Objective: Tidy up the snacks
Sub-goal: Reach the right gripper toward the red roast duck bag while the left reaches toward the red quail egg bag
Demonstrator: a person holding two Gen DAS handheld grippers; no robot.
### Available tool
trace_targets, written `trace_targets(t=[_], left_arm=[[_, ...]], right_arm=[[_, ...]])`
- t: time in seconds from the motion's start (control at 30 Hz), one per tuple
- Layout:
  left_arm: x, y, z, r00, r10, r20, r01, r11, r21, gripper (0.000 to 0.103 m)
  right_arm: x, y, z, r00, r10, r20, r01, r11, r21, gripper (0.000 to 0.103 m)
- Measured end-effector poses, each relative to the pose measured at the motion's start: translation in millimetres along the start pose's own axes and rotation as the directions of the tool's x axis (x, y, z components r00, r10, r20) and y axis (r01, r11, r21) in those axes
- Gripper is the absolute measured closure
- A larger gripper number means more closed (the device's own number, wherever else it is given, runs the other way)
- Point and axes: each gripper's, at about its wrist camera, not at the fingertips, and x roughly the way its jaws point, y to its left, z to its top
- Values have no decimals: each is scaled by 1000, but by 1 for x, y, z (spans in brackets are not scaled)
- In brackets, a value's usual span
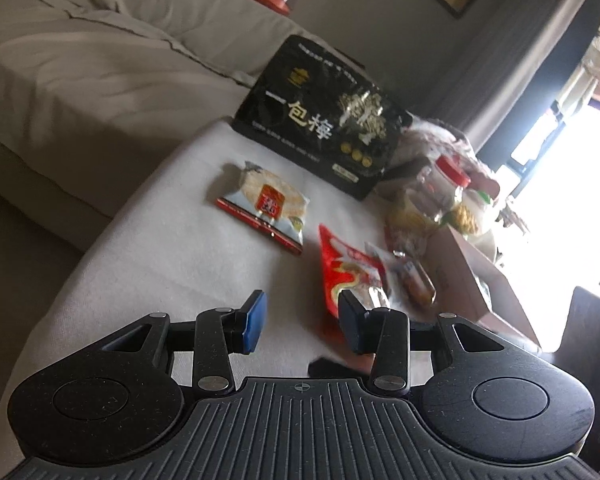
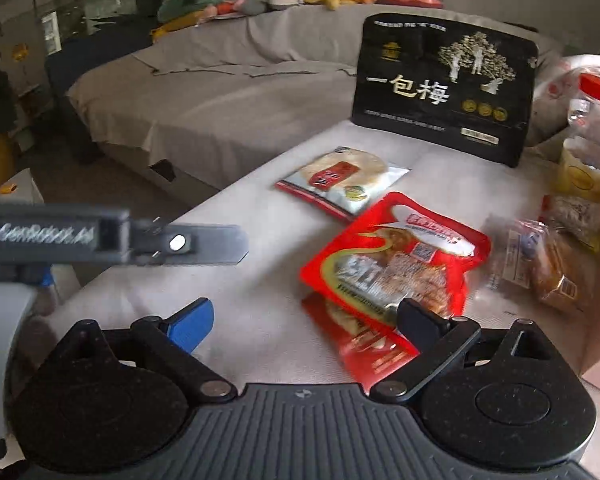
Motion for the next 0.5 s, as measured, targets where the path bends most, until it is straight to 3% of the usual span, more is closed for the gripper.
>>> trace_targets(t=[0.17,0.3,0.5], left_arm=[[8,-3,0,1000,1,-22,-1,1000,2,58],[19,-10,6,1000,-2,-24,2,1000,15,58],[49,-20,12,996,-5,-92,8,1000,28,58]], right_arm=[[-16,-15,-3,993,-106,51,102,992,67,16],[-26,-33,-1,961,-263,82,253,960,118,17],[-40,-59,-23,975,-213,55,197,957,212,17]])
